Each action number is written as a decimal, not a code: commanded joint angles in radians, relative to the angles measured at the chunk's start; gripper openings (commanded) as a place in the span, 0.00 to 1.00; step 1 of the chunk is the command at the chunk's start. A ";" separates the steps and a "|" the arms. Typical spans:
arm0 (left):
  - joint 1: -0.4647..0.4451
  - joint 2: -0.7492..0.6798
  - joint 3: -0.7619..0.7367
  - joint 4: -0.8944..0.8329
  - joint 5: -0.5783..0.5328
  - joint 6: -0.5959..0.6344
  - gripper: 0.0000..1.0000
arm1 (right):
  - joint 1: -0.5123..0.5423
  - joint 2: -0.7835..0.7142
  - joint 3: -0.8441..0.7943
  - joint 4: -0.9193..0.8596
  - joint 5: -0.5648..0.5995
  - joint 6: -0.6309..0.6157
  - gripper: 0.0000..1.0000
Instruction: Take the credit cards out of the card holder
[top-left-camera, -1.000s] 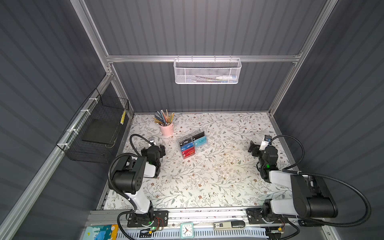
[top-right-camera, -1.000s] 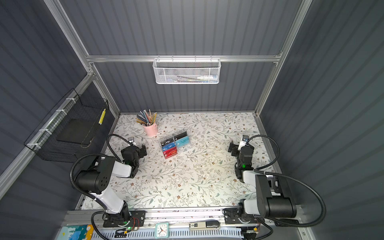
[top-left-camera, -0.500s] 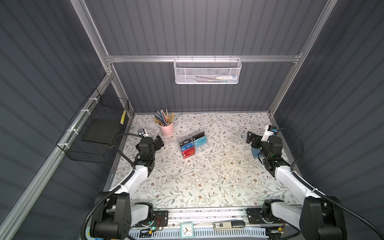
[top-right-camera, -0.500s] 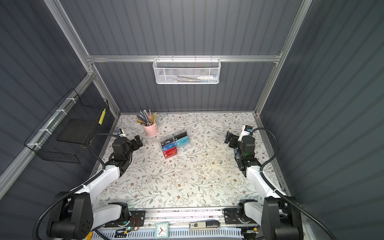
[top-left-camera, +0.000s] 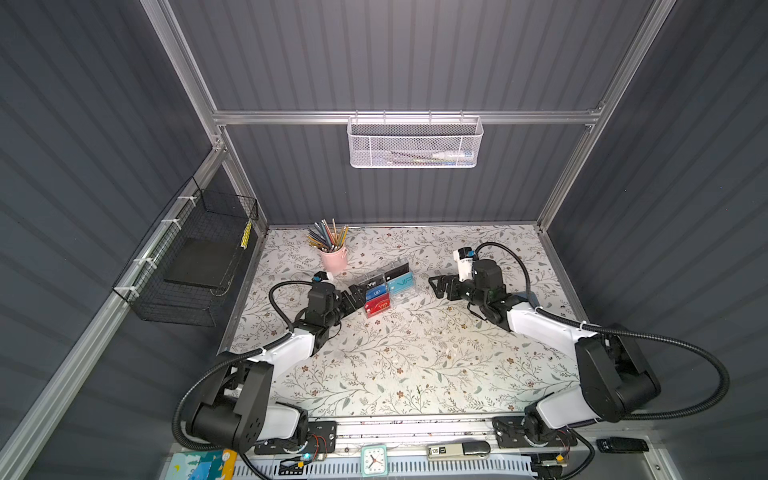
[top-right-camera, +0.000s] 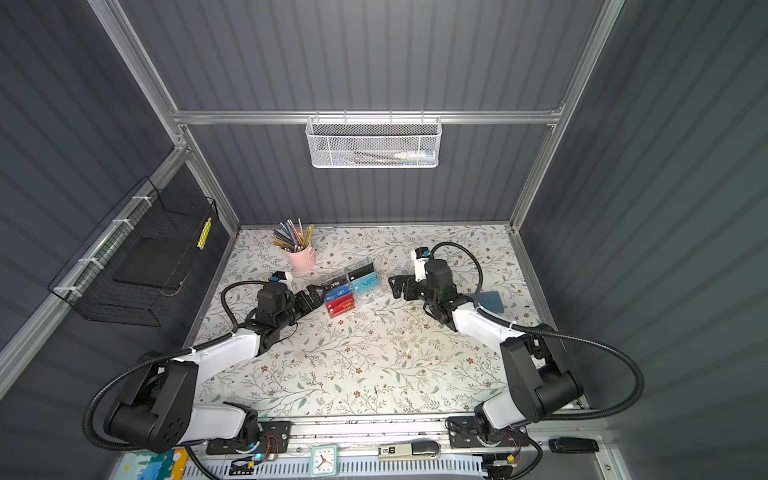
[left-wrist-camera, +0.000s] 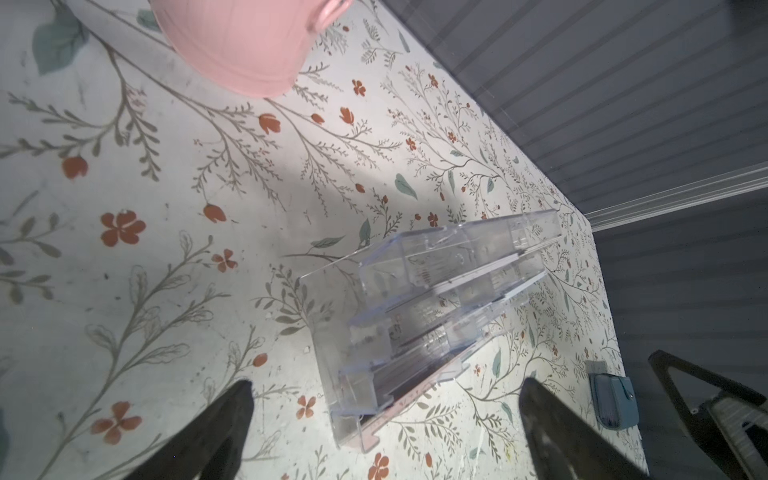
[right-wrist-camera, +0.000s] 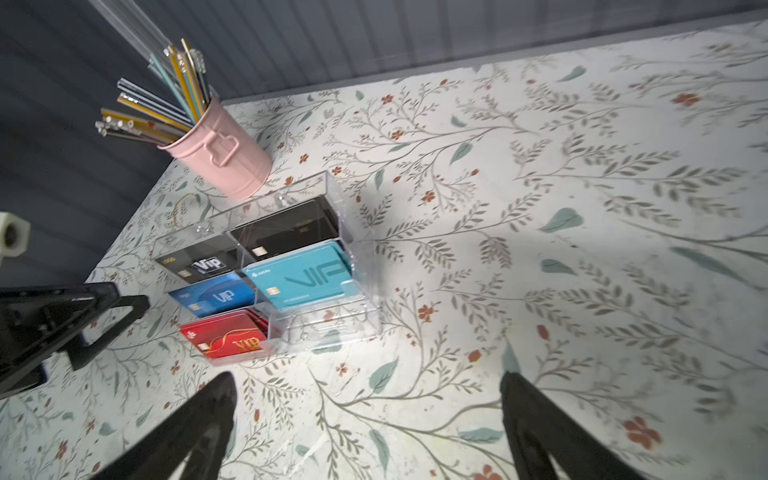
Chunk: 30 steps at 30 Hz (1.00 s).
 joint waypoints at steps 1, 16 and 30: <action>0.000 0.053 0.012 0.102 0.065 -0.069 1.00 | 0.018 0.049 0.046 0.025 -0.056 0.013 0.99; -0.031 0.235 0.154 0.202 0.103 -0.060 1.00 | 0.039 0.193 0.082 0.100 -0.091 0.080 0.99; -0.053 0.447 0.416 0.179 0.118 -0.054 1.00 | 0.039 0.256 0.130 0.096 -0.096 0.073 0.99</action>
